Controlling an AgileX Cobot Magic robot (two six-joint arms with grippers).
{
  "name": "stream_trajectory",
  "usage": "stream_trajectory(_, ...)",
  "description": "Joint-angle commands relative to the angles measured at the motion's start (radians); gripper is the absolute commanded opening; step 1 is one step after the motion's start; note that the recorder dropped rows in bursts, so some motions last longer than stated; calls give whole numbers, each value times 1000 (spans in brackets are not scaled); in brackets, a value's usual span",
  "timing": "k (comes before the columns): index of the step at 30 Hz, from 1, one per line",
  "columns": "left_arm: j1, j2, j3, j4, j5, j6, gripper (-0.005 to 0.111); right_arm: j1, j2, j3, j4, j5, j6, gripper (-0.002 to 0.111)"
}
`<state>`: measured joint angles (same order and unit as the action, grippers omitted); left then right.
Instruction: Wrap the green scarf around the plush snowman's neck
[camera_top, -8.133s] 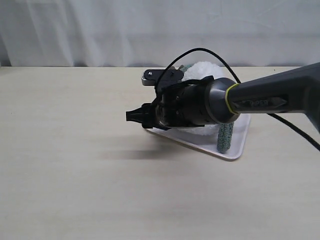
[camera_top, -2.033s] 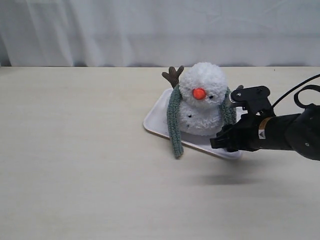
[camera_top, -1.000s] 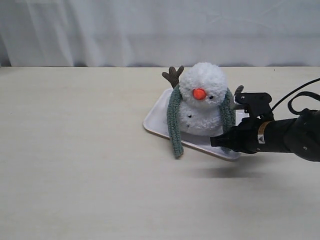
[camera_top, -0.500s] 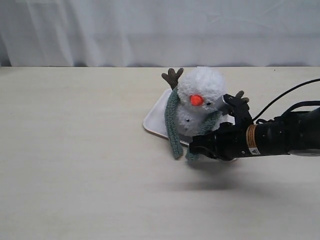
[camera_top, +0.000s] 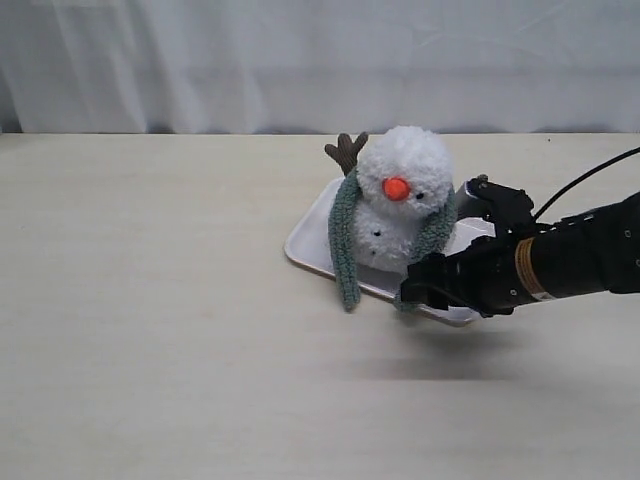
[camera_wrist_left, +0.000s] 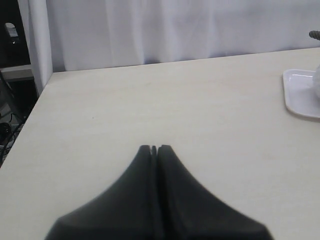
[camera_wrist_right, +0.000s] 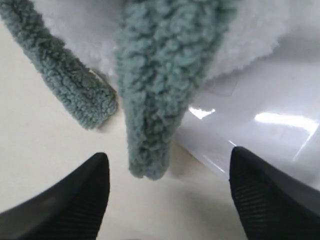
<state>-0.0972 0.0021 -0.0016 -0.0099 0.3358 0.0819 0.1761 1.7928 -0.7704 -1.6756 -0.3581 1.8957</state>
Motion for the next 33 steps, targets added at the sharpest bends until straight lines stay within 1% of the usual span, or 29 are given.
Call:
stream_trajectory(1, -8, -2, 2, 1, -13, 0, 0, -2, -47, -5, -69, -9, 96, 65)
stream_trajectory(5, -8, -2, 2, 1, -13, 0, 0, -20, -72, -4, -69, 81, 144, 65)
stream_trajectory(9, -8, -2, 2, 1, -13, 0, 0, -88, -89, -4, -69, 89, 154, 65)
stream_trajectory(12, -8, -2, 2, 1, -13, 0, 0, -145, -89, -2, -69, 152, 187, 64)
stream_trajectory(14, -8, -2, 2, 1, -13, 0, 0, -169, -82, 0, -69, 199, 198, 62)
stream_trajectory(17, -8, -2, 2, 1, -13, 0, 0, -182, -59, 0, -69, 237, 206, 55)
stream_trajectory(21, -8, -2, 2, 1, -13, 0, 0, -185, -11, -2, -69, 275, 202, 54)
stream_trajectory(23, -8, -2, 2, 1, -13, 0, 0, -185, 13, -4, -69, 269, 206, 54)
stream_trajectory(28, -8, -2, 2, 1, -13, 0, 0, -185, 88, -57, -69, 153, 215, 54)
stream_trajectory(33, -8, -2, 2, 1, -13, 0, 0, -185, 154, -107, -53, 102, 215, 54)
